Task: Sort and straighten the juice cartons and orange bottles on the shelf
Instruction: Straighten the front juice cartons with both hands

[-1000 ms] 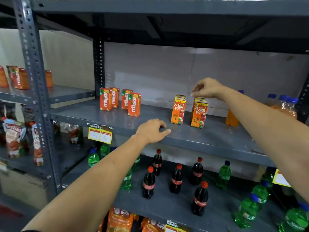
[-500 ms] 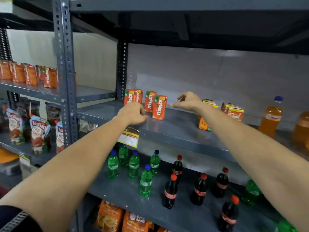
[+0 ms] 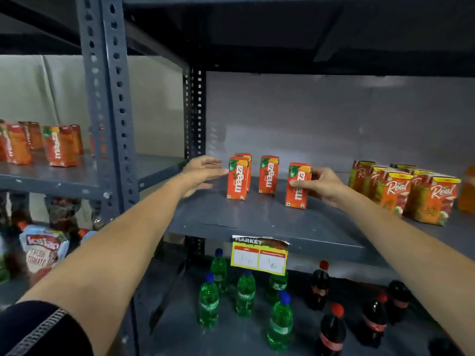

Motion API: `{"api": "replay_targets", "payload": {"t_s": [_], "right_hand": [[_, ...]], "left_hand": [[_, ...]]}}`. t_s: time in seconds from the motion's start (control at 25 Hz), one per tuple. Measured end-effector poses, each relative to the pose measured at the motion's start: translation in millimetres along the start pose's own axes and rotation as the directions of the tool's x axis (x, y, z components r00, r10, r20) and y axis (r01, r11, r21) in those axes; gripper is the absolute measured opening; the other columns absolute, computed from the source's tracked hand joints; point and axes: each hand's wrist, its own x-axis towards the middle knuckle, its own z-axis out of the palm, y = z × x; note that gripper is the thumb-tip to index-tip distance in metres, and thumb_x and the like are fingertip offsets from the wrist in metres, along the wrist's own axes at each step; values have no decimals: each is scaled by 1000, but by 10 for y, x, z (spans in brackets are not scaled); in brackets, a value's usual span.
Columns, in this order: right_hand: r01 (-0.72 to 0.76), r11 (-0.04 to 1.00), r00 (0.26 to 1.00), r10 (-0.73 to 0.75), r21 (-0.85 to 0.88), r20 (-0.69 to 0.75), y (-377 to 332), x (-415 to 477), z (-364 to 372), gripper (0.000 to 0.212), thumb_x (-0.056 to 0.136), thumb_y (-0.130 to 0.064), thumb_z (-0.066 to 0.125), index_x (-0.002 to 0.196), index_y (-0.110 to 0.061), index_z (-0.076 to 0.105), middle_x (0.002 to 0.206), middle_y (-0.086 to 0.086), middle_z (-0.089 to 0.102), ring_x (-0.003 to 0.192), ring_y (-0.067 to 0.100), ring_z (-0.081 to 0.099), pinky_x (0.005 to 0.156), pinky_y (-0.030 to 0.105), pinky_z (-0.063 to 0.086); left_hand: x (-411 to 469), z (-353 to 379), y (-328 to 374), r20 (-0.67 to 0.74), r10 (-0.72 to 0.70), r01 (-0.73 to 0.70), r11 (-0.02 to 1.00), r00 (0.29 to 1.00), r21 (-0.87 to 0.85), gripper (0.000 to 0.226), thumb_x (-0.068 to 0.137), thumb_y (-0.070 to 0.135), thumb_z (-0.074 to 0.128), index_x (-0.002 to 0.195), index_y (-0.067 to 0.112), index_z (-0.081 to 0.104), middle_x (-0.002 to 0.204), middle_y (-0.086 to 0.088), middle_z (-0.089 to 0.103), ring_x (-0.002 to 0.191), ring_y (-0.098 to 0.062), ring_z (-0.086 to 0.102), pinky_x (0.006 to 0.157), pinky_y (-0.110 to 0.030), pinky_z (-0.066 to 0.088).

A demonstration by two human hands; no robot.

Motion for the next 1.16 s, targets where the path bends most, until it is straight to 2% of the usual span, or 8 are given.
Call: {"api": "replay_targets", "payload": {"t_s": [0.12,0.2,0.28,0.44,0.68,0.84,1.0,1.16], "right_hand": [[11,1000,999,-12,-16,-31,-40,-11,93,39,64,-14,82,94,-23,58,88,-5,66,75,9,66,50,18,53],[44,999,999,-44,8,-16,-73,-5,223,36,64,-9,82,91,-23,61,90,-2,68,73,9,67,49,18,54],[62,997,998,-63,43,17,-89,34,369,37,64,-5,81,94,-18,63,90,1,71,72,10,70,53,20,55],[37,997,997,-41,61,62,-102,91,501,31,68,-7,80,88,-25,65,77,-8,73,69,7,72,53,20,55],[-20,997,991,10,72,133,-42,103,272,47,71,-4,77,114,-14,61,101,6,73,94,20,70,75,34,59],[50,996,991,-60,80,122,-34,118,440,35,69,-5,78,97,-21,66,88,-2,76,85,14,73,67,30,60],[56,993,992,-67,100,110,-50,133,510,33,69,-7,78,95,-21,65,83,-5,75,81,11,73,59,25,58],[74,993,989,-86,94,124,-42,137,508,33,69,-7,78,97,-22,65,89,-2,74,84,12,73,61,25,58]], "left_hand": [[174,76,-65,130,60,-51,996,990,-71,50,72,12,78,117,17,59,115,-3,65,111,-20,61,92,-41,51],[252,137,-92,178,87,-72,993,980,-90,51,70,9,78,116,19,58,112,-3,66,108,-21,63,86,-40,54],[289,184,-123,184,104,-91,993,977,-77,53,69,7,79,116,21,57,113,-3,65,106,-19,64,81,-41,57],[342,178,-173,166,147,-138,988,975,-64,53,68,8,80,112,26,57,115,0,61,107,-15,61,77,-45,58],[351,165,-184,186,138,-128,990,973,-67,50,68,10,80,109,29,59,115,-2,61,107,-16,61,69,-40,59],[355,164,-174,177,141,-131,989,974,-63,50,67,11,80,109,29,59,113,-2,61,106,-16,61,67,-39,59],[359,181,-169,177,144,-135,989,974,-61,53,68,11,80,114,26,58,114,-1,61,107,-17,61,72,-44,59],[349,205,-157,188,146,-139,989,971,-54,55,68,11,79,116,25,56,116,-1,60,108,-18,61,72,-44,59]]}}
